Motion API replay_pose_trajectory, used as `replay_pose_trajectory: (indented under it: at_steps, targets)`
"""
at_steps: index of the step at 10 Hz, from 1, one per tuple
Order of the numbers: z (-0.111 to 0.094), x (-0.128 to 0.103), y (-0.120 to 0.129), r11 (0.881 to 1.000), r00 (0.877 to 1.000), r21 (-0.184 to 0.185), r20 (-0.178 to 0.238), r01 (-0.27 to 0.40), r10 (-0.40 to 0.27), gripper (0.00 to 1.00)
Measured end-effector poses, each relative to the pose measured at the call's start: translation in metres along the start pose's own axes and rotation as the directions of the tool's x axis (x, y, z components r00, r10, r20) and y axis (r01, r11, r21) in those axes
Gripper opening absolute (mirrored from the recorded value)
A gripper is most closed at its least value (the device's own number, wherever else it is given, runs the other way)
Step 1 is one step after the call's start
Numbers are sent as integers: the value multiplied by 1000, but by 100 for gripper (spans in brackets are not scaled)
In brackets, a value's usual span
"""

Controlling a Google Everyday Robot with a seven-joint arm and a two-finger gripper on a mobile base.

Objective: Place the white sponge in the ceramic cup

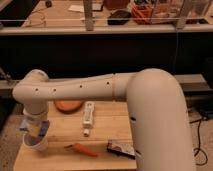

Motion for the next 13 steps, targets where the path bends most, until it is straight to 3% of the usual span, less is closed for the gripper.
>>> replay_pose_trajectory:
  at_steps: [2, 4, 5, 6, 8, 9, 13]
  targets:
    - [5, -8, -4, 996, 997, -62, -51, 61, -64, 0]
    - [14, -8, -5, 983, 985, -141, -108, 118, -134, 0]
    - [21, -6, -6, 975, 980, -179, -122, 133, -156, 0]
    - [22, -5, -6, 971, 978, -191, -123, 144, -170, 2]
    - [22, -5, -4, 961, 969, -204, -121, 187, -214, 16]
    - [21, -8, 0, 956, 965, -201, -113, 211, -237, 30]
    - [18, -13, 10, 935, 949, -214, -81, 282, -304, 68]
